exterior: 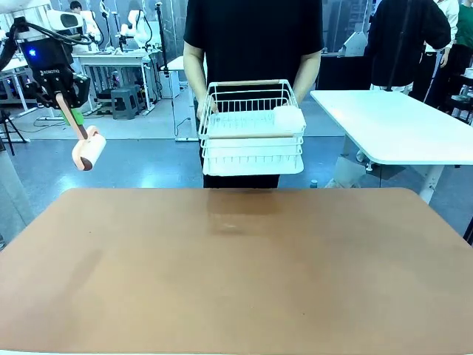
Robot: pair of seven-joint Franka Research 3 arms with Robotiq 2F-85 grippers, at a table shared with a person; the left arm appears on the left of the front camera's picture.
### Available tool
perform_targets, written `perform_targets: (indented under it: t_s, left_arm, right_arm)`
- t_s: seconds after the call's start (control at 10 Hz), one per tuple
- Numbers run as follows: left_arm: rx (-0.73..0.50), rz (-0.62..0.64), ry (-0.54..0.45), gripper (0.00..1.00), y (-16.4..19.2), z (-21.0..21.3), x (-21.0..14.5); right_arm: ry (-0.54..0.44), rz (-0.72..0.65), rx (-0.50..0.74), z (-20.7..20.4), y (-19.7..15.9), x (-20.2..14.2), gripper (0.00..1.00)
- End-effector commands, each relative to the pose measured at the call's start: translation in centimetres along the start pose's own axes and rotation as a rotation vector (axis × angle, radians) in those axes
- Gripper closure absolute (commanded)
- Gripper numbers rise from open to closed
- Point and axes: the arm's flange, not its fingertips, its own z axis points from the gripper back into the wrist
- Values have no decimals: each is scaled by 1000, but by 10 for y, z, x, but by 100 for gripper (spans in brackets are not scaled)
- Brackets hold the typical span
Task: Clean the table.
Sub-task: Clean the table with the Lint Roller when the human lifts the Dish drying rack, then place the Lint Roller down when the Dish drying rack is positioned in the middle of the table.
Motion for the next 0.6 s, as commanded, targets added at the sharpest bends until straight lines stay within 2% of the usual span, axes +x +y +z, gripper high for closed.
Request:
perform_targets:
  t_s: [0.0, 0.5]
  left_arm:
    - [16, -4, -4, 79, 3, 6, -1]
    - [16, -4, -4, 79, 3, 6, -1]
  right_arm:
    - [-5, 14, 15, -1, 2, -1, 0]
    - [-5, 14, 15, -1, 2, -1, 0]
